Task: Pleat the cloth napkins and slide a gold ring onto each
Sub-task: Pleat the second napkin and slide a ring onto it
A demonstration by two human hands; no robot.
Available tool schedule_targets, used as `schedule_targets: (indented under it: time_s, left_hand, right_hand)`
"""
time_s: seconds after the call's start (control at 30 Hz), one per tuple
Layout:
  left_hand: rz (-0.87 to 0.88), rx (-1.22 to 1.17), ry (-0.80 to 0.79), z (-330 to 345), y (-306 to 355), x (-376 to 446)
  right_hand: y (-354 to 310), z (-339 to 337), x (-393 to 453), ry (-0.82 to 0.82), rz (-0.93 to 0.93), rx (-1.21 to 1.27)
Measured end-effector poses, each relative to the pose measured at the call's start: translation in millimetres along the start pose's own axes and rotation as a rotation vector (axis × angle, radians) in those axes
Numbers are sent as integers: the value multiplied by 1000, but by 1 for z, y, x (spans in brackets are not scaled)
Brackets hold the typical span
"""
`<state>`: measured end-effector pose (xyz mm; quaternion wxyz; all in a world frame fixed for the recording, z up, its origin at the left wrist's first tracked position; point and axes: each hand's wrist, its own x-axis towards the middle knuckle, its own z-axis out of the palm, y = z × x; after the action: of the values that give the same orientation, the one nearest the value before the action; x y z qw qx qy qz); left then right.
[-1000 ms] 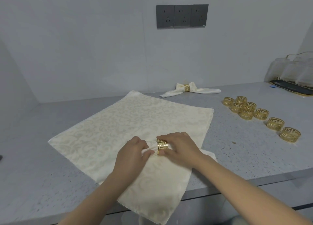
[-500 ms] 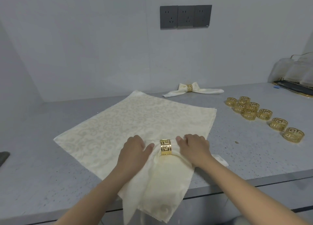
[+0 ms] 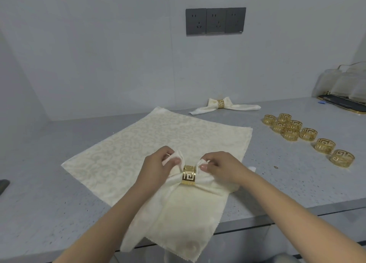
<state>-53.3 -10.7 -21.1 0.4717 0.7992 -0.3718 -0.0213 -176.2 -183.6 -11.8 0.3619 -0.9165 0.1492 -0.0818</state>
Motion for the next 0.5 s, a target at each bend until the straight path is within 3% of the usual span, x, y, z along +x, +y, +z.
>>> schedule_targets:
  time_s: [0.1,0.27,0.5]
  left_hand:
    - [-6,-6,13,0,1,8]
    - [-400,-387,-179,1,8,8]
    - [-386,-480,-84,13,0,9]
  right_hand:
    - [-2,-12,6,-43,1,-2]
    - [1,-15,9,97,90,196]
    - [3,-5,8,126,196,725]
